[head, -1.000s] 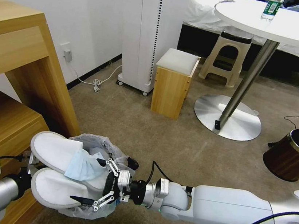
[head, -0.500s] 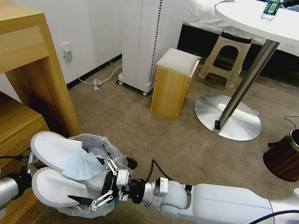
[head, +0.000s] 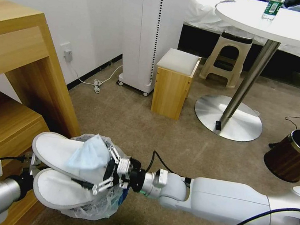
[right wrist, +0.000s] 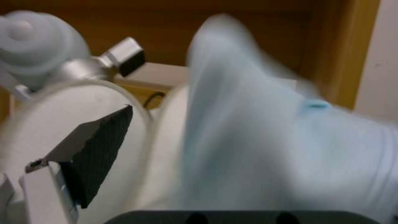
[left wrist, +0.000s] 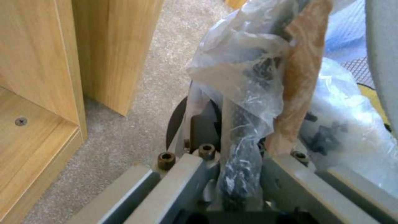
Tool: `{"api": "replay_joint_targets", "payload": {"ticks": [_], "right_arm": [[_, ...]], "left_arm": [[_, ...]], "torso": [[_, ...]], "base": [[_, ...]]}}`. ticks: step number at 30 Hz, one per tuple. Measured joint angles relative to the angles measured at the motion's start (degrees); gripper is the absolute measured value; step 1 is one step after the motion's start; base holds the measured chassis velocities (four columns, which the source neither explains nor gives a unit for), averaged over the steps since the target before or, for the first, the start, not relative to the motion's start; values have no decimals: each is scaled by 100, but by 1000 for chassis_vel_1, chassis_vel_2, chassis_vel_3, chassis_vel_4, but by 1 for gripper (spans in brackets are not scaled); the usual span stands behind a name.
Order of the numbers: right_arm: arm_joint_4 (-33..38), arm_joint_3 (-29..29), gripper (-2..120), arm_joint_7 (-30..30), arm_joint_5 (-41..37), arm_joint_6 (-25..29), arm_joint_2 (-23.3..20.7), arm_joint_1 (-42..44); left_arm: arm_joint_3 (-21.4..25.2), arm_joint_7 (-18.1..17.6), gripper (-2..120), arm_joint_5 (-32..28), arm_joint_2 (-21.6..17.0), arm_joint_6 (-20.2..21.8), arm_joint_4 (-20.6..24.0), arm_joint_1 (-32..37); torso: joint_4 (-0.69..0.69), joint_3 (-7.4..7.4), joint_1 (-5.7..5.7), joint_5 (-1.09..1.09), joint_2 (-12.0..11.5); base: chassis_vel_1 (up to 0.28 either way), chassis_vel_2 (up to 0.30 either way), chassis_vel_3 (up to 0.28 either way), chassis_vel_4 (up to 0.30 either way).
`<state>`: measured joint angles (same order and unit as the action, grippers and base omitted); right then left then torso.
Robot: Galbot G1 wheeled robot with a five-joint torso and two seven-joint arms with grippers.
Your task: Pick up the trash bin and place the garbage on the floor into it.
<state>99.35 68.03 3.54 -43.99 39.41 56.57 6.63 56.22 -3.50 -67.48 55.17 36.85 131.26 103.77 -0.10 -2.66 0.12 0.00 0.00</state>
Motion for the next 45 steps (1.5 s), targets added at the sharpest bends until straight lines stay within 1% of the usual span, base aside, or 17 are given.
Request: {"api": "replay_joint_targets", "payload": {"ticks": [3, 7, 15, 26, 45], "right_arm": [[-123, -88, 100, -317, 249, -55, 99, 41], [-194, -117, 100, -420, 395, -80, 154, 47], [-177, -97, 100, -372, 403, -83, 142, 37], [-47, -65, 100, -285, 326, -59, 50, -17], [7, -123, 100, -251, 345, -36, -20, -16]], "left_arm": [[9, 1, 0, 2, 5, 0, 62, 21], [7, 1, 0, 3, 19, 1, 117, 33], [9, 1, 0, -8, 23, 3, 158, 27], [175, -74, 0, -241, -94, -29, -45, -153], [199, -147, 0, -321, -113, -39, -270, -326]], "torso": [[0, 0, 0, 0, 0], [0, 0, 0, 0, 0], [0, 0, 0, 0, 0], [0, 0, 0, 0, 0], [0, 0, 0, 0, 0]], "base": [[0, 0, 0, 0], [0, 0, 0, 0], [0, 0, 0, 0], [0, 0, 0, 0], [0, 0, 0, 0]]}}
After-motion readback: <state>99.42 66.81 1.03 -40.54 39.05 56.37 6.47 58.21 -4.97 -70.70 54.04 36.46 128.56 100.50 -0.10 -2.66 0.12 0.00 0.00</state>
